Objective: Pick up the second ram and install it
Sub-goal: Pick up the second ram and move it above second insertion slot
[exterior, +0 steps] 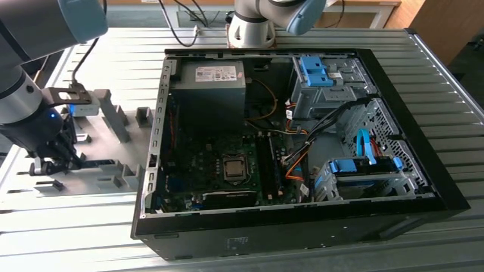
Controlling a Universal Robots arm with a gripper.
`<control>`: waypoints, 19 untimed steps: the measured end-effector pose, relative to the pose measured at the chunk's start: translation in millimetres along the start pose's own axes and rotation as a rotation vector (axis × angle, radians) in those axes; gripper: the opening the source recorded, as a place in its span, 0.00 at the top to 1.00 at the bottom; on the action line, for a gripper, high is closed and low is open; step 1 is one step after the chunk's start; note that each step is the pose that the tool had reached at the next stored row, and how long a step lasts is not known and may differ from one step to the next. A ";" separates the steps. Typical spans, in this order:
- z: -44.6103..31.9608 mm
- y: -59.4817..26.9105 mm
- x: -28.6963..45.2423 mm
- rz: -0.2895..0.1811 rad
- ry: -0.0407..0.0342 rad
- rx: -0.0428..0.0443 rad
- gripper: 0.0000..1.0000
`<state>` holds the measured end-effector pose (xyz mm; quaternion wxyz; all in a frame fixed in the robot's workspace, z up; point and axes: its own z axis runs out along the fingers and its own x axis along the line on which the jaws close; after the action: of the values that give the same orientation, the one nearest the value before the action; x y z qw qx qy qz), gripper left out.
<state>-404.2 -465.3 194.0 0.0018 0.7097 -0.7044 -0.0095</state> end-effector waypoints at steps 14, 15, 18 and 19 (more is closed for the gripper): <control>-6.0 0.1 0.0 0.000 0.0001 -0.0002 0.86; -6.1 0.1 0.0 0.000 0.0000 -0.0001 0.86; -7.8 0.2 0.0 0.000 0.0002 -0.0003 0.86; -8.0 0.2 0.0 0.000 0.0003 -0.0004 0.86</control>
<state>-404.3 -465.4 202.0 0.0020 0.7097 -0.7044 -0.0095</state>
